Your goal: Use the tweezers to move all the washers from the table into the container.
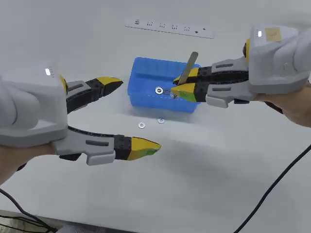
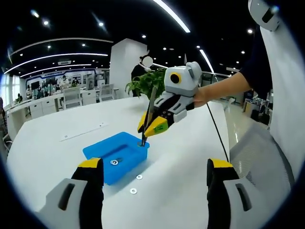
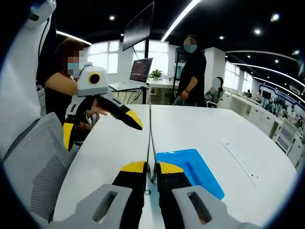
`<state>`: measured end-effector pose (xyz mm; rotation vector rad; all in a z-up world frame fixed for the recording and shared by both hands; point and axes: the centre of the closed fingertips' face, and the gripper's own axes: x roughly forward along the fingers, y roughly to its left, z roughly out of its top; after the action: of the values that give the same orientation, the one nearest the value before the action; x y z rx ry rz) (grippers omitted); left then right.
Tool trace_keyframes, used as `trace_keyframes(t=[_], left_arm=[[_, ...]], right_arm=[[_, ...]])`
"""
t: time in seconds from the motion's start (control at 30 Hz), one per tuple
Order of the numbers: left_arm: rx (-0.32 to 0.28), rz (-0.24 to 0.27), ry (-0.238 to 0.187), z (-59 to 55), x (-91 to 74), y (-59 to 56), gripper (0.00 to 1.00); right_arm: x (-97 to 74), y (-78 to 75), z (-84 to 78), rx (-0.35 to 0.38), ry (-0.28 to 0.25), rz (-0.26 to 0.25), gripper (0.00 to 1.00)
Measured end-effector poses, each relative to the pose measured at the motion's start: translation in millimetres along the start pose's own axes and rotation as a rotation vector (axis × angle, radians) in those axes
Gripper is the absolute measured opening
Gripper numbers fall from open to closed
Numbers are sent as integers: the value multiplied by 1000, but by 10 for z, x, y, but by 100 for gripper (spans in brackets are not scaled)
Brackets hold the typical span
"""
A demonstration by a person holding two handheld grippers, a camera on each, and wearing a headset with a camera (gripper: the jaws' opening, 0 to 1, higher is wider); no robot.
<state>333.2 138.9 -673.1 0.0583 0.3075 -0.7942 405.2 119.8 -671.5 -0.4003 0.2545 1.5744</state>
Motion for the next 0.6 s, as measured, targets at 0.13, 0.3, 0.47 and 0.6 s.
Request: trace_keyframes(t=[0.13, 0.3, 0.47, 0.6], left_arm=[[-17, -10, -6, -21, -33, -27, 100], [-32, 8, -10, -47, -102, 21, 100], [-48, 46, -6, -97, -186, 121, 100], [-65, 67, 0, -137, -245, 147, 100]], right_arm=[[83, -238, 31, 7, -13, -32, 9], [232, -526, -76, 35, -19, -64, 9], [417, -693, -306, 64, 19, -75, 9], [526, -719, -509, 79, 65, -68, 9]])
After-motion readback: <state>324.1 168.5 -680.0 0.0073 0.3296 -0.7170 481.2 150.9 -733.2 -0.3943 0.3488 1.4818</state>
